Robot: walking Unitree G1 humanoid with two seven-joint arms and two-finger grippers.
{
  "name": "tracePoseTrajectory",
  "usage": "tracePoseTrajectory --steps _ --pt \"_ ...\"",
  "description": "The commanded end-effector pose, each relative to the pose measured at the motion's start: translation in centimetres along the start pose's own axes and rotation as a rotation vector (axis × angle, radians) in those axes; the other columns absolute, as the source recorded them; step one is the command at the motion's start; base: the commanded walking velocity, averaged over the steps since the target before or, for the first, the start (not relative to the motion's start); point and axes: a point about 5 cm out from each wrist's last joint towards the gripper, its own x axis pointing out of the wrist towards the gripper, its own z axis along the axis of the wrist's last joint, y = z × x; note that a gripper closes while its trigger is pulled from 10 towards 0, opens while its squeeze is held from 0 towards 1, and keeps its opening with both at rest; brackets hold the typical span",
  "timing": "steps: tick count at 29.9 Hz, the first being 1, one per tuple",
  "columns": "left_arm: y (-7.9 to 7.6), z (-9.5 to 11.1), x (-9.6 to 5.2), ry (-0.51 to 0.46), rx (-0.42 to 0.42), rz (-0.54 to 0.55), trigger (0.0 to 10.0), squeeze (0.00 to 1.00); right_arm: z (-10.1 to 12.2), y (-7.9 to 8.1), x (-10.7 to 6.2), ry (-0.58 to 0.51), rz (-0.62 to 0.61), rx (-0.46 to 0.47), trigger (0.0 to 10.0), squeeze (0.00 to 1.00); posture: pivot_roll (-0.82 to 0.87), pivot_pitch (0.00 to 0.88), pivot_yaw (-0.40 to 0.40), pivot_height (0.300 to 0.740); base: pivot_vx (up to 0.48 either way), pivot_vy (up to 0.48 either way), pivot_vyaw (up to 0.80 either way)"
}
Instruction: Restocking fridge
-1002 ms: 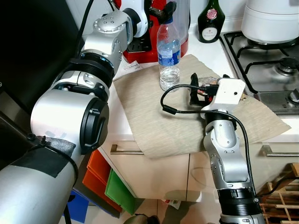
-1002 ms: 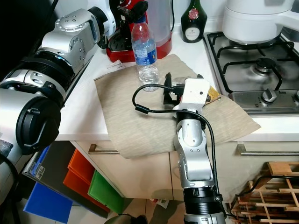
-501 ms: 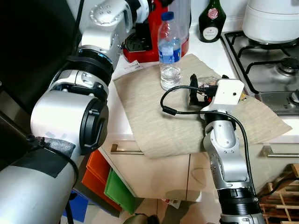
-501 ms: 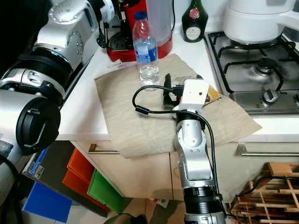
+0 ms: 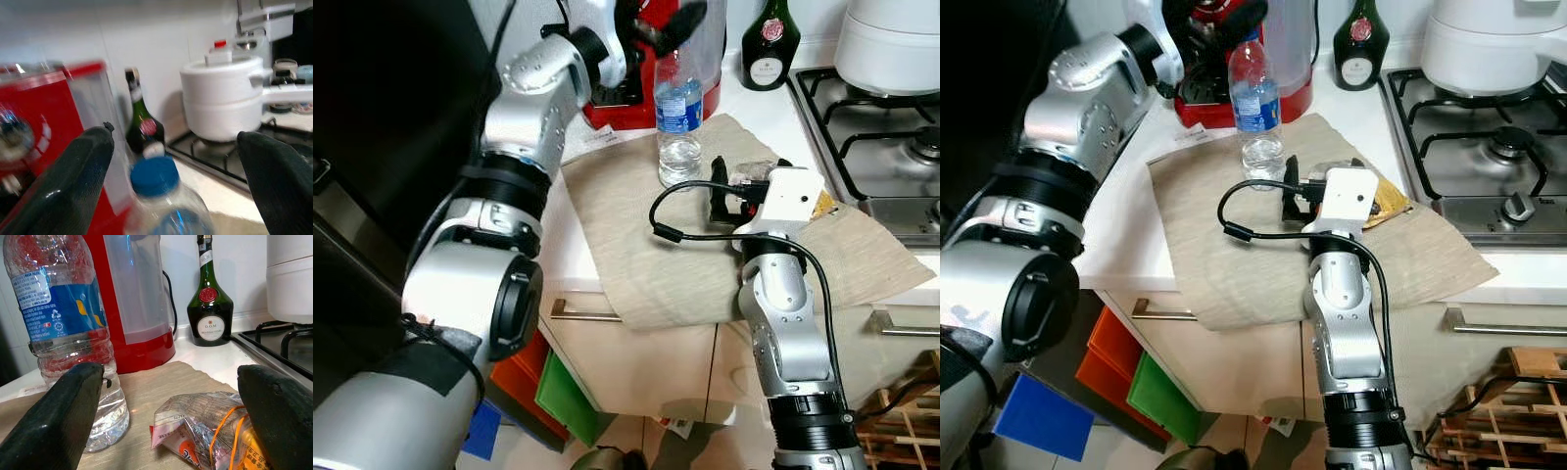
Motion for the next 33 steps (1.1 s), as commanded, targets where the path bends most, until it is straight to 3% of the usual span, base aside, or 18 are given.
tracePoseTrajectory --steps 1,13,18,23,28,33 --pt "0.3 -0.4 -0.3 0.019 -0.013 0.015 10.0 0.0 0.3 0.8 0.3 -0.01 0.026 0.023 10.0 0.0 0.0 0.0 0.186 0.74 0.0 0.0 0.0" --pt "1.4 -3.0 -0.8 0.113 0.007 0.161 10.0 0.0 0.2 0.5 0.2 -0.009 0.013 0.023 10.0 0.0 -0.01 0.0 0.189 0.74 0.0 0.0 0.0" --pt "1.7 -4.1 -1.0 0.148 -0.134 0.196 10.0 0.0 0.2 0.6 0.3 -0.006 0.018 0.022 10.0 0.0 0.0 0.0 0.186 0.74 0.0 0.0 0.0" --pt "1.6 -4.5 -1.0 0.164 -0.174 0.192 10.0 0.0 0.2 0.6 0.3 -0.006 0.02 0.022 10.0 0.0 -0.01 0.0 0.186 0.74 0.0 0.0 0.0" --pt "0.8 -4.1 -0.4 0.157 -0.206 0.108 10.0 0.0 0.2 0.6 0.3 -0.003 0.021 0.021 10.0 0.0 -0.01 0.0 0.186 0.74 0.0 0.0 0.0" --pt "-0.9 -4.4 0.1 0.189 -0.246 -0.074 10.0 0.0 0.1 0.5 0.3 -0.002 0.021 0.019 10.0 0.0 -0.01 0.0 0.183 0.74 0.0 0.0 0.0"
